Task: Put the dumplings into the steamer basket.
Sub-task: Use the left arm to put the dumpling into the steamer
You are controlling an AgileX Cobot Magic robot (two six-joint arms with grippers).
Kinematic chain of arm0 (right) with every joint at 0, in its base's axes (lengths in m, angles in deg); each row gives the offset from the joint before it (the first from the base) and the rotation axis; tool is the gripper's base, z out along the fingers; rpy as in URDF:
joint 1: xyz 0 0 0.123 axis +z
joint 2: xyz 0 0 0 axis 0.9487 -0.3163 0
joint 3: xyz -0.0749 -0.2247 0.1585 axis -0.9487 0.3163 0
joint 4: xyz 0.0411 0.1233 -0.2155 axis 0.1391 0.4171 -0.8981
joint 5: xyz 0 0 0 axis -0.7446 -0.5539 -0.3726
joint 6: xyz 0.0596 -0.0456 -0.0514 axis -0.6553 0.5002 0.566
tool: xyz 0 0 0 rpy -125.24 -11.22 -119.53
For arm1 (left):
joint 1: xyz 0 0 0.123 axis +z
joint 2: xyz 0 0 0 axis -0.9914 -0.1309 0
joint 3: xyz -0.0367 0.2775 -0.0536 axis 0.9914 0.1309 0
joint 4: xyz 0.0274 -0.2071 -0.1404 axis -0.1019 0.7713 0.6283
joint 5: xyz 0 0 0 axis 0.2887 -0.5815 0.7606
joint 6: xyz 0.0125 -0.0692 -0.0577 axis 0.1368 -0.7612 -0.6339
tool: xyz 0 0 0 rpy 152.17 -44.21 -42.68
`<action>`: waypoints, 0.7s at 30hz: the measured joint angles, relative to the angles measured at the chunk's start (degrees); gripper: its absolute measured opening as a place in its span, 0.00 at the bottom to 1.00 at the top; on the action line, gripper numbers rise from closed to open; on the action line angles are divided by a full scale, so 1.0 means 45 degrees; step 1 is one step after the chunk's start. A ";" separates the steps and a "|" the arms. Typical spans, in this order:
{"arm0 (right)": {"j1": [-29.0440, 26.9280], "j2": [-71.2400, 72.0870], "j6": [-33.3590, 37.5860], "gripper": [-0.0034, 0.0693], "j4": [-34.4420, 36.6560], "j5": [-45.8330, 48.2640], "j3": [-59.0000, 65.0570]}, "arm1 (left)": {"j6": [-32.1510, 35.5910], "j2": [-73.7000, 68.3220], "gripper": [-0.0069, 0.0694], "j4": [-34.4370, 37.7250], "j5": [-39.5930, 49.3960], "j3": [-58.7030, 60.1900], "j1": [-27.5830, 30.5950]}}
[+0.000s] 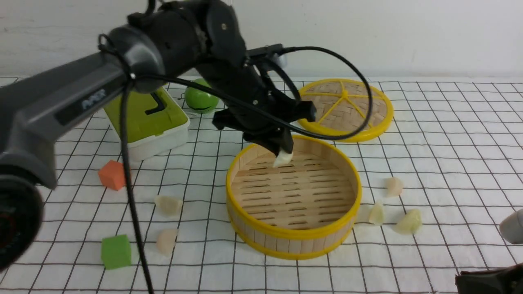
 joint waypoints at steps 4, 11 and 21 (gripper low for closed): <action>0.0000 0.0000 0.0000 0.11 0.0000 -0.0039 0.0000 | -0.1356 -0.1420 0.24 -0.1799 0.0420 -0.1472 -0.0344; 0.0000 0.0000 0.0000 0.12 0.0043 -0.0064 0.0000 | -0.3550 -0.2859 0.24 -0.3394 0.0782 -0.2323 -0.0473; 0.0000 0.0000 0.0000 0.12 0.0043 -0.0064 0.0000 | -0.5026 -0.2972 0.24 -0.3374 0.0642 -0.2398 -0.0399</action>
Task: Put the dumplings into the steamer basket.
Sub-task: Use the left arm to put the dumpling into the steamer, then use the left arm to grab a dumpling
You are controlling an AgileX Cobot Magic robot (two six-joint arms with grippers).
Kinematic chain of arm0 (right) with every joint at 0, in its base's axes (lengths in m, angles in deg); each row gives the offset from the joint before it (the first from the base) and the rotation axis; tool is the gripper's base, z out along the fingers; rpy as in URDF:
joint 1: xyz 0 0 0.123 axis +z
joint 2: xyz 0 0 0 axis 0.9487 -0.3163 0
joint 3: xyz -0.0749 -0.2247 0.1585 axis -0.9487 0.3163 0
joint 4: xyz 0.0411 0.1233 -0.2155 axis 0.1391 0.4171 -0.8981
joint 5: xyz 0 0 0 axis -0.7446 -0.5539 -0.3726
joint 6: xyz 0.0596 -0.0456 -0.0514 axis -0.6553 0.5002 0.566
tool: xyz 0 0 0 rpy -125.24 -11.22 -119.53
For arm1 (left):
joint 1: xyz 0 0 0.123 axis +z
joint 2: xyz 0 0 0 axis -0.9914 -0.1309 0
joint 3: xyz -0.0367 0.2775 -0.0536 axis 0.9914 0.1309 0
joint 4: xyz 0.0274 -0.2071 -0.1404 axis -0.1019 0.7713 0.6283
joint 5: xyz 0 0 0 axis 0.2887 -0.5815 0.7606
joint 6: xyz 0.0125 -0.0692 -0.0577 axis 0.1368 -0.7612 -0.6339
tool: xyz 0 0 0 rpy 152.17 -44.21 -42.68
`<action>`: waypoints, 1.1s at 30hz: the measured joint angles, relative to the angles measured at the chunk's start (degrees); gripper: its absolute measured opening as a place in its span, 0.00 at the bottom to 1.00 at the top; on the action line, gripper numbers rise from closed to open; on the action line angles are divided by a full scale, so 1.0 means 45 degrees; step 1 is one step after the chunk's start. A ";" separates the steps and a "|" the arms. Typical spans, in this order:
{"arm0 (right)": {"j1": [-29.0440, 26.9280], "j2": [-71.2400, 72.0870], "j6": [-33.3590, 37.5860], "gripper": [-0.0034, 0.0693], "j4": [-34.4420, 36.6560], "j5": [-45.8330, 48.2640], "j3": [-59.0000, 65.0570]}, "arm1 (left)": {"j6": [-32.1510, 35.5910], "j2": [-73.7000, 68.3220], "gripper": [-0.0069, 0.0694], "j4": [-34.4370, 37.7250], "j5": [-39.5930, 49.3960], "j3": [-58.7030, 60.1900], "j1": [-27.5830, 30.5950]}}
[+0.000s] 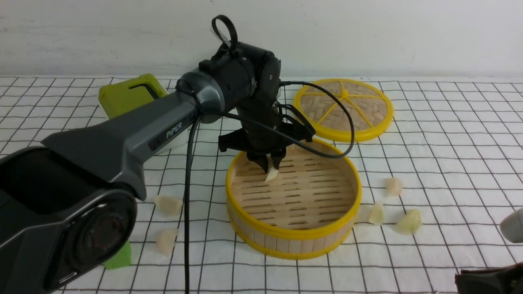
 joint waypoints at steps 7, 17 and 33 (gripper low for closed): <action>0.0000 0.0000 0.0000 0.12 0.0000 0.0000 0.0000 | -0.0063 0.0000 0.46 0.0140 0.0218 0.0000 0.0000; 0.0000 0.0000 0.0000 0.13 0.0000 0.0000 0.0000 | 0.0820 0.0480 0.55 0.0140 0.1783 -0.1371 0.0000; 0.0000 0.0000 0.0000 0.15 0.0000 0.0148 0.0000 | 0.1546 0.5797 0.51 -0.2869 0.2131 0.2281 0.0000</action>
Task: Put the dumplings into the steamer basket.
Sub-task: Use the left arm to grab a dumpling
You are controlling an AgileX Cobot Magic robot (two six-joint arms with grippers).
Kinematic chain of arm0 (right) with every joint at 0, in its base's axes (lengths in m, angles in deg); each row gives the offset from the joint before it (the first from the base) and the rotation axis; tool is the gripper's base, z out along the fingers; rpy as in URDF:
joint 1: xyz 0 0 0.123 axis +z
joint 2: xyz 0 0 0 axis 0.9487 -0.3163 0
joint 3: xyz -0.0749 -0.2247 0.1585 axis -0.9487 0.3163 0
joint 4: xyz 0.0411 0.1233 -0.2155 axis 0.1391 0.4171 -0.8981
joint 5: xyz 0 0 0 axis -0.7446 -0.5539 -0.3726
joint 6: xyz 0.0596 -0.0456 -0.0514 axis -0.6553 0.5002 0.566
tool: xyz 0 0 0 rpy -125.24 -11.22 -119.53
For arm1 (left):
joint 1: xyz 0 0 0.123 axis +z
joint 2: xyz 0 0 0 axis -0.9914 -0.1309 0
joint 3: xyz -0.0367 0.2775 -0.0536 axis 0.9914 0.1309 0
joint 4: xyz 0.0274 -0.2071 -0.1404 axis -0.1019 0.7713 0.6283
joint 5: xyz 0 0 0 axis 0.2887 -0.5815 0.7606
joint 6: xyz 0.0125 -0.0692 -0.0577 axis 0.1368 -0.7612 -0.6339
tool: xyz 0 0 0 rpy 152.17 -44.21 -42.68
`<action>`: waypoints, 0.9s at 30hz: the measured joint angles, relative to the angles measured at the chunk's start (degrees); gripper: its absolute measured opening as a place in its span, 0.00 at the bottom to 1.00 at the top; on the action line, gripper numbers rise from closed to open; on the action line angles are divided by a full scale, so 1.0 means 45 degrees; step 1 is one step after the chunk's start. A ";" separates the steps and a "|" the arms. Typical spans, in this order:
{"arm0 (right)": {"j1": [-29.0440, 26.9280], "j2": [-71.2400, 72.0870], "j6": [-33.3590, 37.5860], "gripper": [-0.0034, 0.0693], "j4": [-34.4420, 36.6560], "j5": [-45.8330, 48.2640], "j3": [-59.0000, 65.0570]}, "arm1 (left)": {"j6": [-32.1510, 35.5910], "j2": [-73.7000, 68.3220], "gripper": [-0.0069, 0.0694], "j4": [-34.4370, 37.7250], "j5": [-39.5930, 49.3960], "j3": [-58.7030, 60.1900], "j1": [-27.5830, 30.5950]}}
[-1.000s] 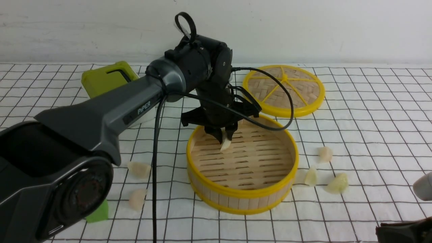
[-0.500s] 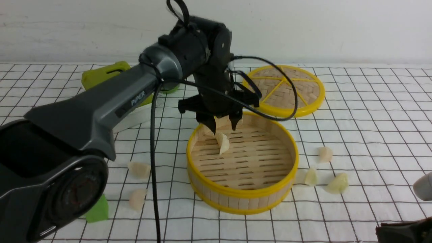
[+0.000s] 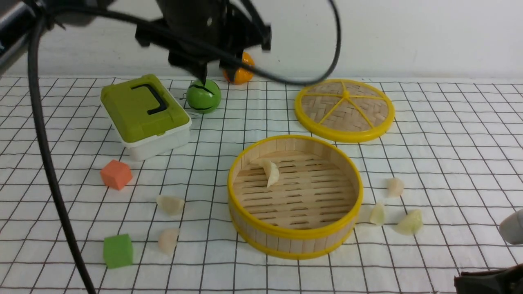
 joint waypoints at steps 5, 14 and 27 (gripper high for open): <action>0.0000 0.0000 0.0000 0.15 0.0000 0.0110 0.0000 | -0.2010 -0.0107 0.46 -0.1379 -0.1647 0.4342 0.0000; 0.0000 0.0000 0.0000 0.16 0.0000 0.0125 0.0000 | -0.5607 0.1499 0.30 -0.3212 -0.4110 0.7814 0.0376; 0.0000 0.0000 0.0000 0.18 0.0000 0.0007 0.0000 | -0.1688 0.3354 0.07 0.4542 -0.5281 0.9482 0.5441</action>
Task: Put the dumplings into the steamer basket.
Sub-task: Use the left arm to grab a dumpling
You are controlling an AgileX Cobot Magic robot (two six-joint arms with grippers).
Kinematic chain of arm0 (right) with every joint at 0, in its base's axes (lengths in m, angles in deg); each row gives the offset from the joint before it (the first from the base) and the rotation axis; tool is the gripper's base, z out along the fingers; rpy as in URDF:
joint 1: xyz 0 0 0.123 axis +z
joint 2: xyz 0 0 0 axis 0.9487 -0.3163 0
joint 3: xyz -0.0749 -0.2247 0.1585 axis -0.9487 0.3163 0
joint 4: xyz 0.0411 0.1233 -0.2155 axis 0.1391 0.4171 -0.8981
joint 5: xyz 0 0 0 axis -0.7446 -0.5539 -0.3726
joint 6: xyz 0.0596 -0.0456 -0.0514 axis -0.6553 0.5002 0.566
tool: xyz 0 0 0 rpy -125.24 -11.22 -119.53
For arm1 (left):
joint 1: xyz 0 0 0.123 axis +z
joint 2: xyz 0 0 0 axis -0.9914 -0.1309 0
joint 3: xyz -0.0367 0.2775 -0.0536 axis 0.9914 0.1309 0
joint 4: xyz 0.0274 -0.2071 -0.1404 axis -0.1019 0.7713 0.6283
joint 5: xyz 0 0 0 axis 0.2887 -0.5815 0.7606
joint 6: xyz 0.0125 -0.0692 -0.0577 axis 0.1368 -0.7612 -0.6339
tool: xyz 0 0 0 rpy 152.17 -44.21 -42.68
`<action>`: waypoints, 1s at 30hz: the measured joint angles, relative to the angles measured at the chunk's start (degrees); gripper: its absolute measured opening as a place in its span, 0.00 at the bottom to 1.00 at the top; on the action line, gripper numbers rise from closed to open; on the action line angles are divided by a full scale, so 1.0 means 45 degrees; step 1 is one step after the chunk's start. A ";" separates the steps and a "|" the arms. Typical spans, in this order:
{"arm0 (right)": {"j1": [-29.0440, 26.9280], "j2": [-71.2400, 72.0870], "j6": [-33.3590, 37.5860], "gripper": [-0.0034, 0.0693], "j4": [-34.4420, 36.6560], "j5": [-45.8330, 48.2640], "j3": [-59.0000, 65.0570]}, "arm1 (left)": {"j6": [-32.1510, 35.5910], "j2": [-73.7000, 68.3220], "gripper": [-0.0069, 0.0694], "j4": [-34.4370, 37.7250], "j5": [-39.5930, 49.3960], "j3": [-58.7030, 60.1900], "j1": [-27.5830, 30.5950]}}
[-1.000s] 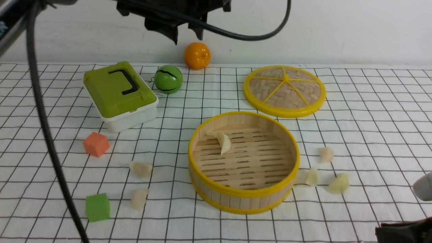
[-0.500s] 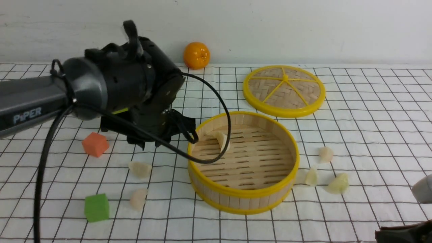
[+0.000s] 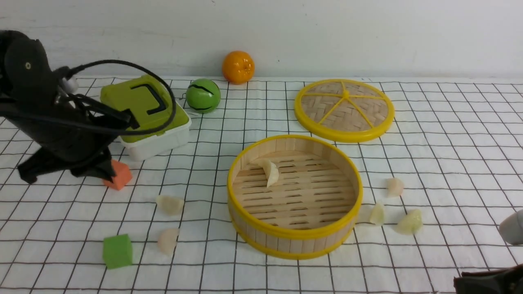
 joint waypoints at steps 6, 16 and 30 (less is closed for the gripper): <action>0.0000 0.0000 0.0000 0.18 0.0000 -0.0042 0.0000 | 0.2261 -0.1441 0.08 0.2976 -0.0745 -0.0012 0.0004; 0.0000 0.0000 0.0000 0.18 0.0028 -0.0071 0.0000 | -0.0594 -0.2385 0.53 0.0136 -0.1578 -0.0673 -0.1241; 0.0000 0.0000 0.0000 0.18 0.0572 0.0024 0.0000 | -0.4130 -0.4852 0.62 -0.1635 -0.0275 -0.2654 -0.1691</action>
